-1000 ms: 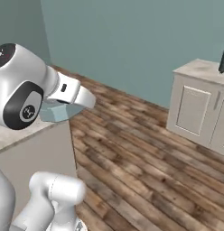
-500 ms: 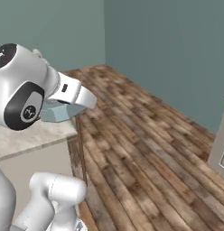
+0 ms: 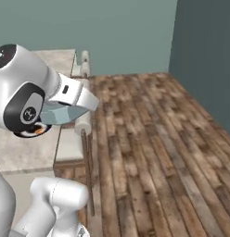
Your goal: Retrieve the tupperware and aluminum foil from the cabinet and place them on the dining counter near the plate with lemon and shrimp to prepare for storing leftovers.
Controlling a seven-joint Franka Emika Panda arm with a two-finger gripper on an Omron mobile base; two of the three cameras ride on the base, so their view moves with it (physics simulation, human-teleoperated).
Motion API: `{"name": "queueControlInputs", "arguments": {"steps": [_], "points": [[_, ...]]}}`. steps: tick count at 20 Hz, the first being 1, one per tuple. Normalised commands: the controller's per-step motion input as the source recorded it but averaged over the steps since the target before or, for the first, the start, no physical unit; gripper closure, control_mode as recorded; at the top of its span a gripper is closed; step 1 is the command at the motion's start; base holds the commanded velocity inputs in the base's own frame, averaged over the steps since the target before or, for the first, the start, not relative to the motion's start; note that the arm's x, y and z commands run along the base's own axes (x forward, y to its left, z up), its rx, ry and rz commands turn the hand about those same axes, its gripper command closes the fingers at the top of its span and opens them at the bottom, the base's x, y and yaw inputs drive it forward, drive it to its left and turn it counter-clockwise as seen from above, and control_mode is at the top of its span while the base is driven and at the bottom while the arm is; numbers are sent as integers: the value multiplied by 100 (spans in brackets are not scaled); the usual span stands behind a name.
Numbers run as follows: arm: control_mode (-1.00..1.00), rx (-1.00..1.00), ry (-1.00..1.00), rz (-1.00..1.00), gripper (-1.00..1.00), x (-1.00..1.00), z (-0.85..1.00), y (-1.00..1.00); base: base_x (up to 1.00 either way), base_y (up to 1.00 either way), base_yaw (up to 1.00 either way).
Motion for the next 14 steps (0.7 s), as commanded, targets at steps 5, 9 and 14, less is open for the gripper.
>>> {"name": "queueControlInputs", "arguments": {"steps": [5, 9, 14], "points": [[100, 0, 0, 0, 100, 0, 0, 0, 28, -89, 54], [100, 0, 0, 0, 100, 0, 0, 0, 31, -83, 55], [100, 0, 0, 0, 100, 0, 0, 0, 64, -54, 63]]}}
